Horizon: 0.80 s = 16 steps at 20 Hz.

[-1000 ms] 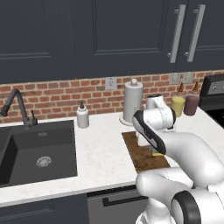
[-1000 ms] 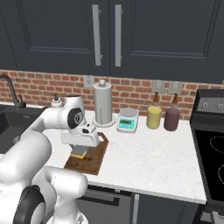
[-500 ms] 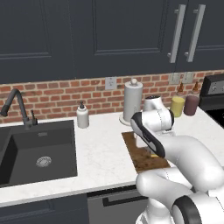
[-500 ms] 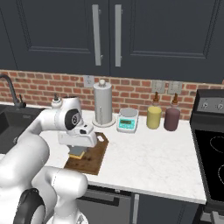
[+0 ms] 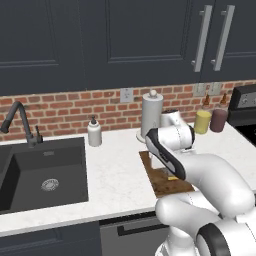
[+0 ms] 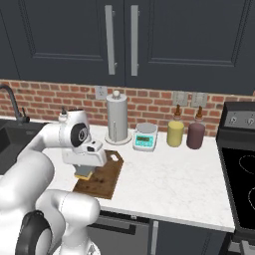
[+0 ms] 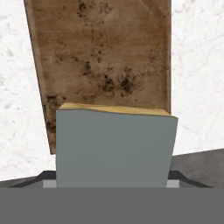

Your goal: Pick up the sponge from the counter and clean the cutting board by briefly scrubbing or pressing down on the cutting board. Once finished, release the sponge.

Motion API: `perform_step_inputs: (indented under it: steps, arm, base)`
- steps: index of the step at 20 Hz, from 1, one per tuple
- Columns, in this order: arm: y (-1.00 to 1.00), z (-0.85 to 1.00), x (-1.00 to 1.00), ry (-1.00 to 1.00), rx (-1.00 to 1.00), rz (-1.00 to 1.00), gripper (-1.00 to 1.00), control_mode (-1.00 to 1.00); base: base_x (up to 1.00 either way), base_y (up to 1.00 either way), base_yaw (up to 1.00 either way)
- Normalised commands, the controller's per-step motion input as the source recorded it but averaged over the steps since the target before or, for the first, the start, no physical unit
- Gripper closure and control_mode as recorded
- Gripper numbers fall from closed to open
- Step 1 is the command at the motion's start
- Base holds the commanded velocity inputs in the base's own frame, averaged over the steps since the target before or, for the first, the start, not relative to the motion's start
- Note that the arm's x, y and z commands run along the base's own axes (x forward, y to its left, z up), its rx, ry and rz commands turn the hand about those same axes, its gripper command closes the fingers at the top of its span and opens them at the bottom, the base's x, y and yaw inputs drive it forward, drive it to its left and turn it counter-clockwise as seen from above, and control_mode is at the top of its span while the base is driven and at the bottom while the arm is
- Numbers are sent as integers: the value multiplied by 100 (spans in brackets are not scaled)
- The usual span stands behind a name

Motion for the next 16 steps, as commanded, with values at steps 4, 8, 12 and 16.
perform_step_inputs:
  steps: [4,8,12,16]
  arm:
    - [14,-4,8,-2,2,0,100,-100]
    - [0,-25,24,0,10,3,100,-100]
    - [0,-29,30,0,12,8,100,-100]
    - [0,-26,12,0,9,9,100,-100]
  base:
    - [0,0,0]
    - [0,0,0]
    - [0,0,0]
    - [0,0,0]
